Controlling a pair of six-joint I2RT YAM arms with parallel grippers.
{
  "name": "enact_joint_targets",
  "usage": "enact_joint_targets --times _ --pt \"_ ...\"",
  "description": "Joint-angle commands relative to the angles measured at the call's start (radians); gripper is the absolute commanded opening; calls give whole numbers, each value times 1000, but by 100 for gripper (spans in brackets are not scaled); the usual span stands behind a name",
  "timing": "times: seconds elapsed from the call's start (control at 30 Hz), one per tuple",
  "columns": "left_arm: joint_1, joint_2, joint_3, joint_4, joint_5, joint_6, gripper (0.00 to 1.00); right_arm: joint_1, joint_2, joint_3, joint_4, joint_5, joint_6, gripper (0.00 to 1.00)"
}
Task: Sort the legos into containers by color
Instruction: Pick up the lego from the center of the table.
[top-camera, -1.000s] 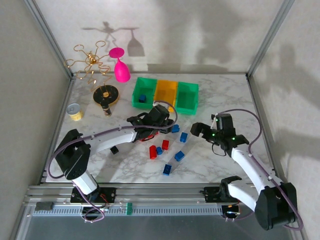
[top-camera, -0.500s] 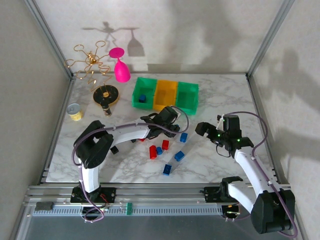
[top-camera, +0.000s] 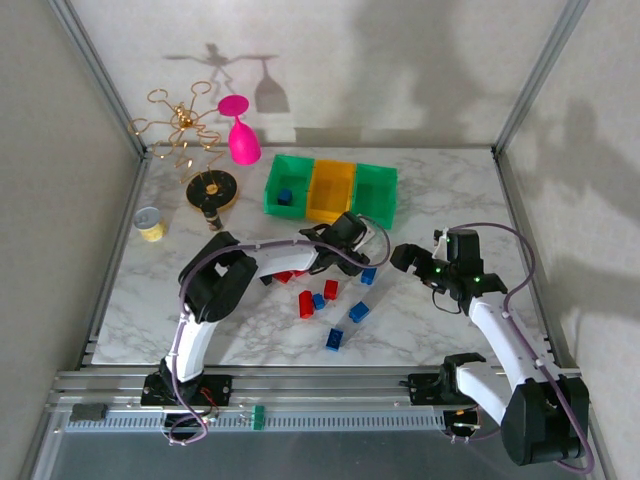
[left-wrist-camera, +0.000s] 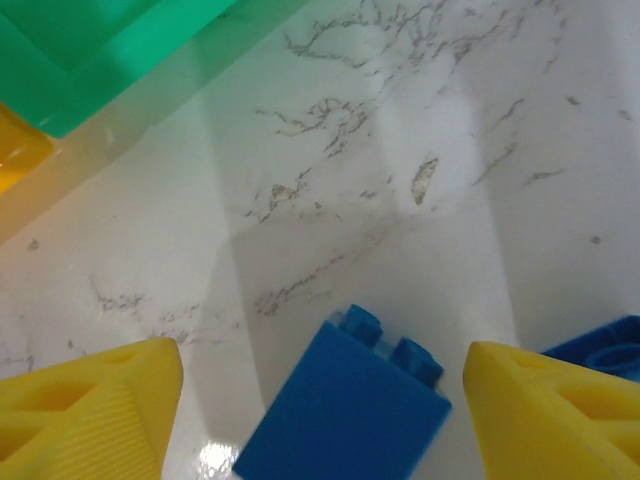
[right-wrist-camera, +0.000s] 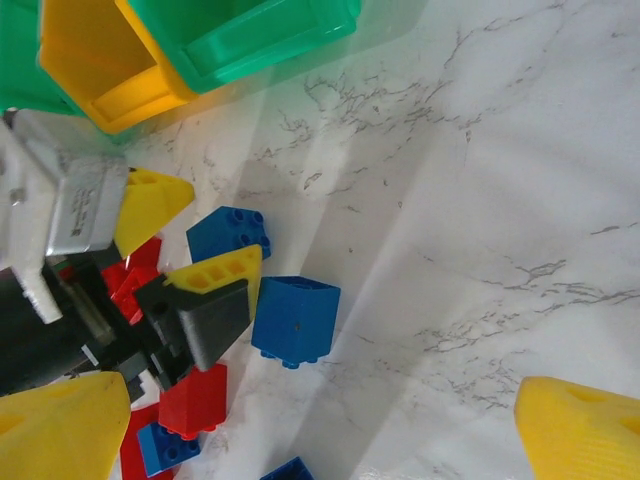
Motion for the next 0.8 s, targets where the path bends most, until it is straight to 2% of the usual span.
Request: enact_joint_targets --times 0.0,0.77 --pt "21 23 36 -44 21 -10 70 -7 9 -4 18 -26 -10 99" --pt "66 -110 -57 -19 69 -84 39 -7 15 23 14 -31 -41 99"
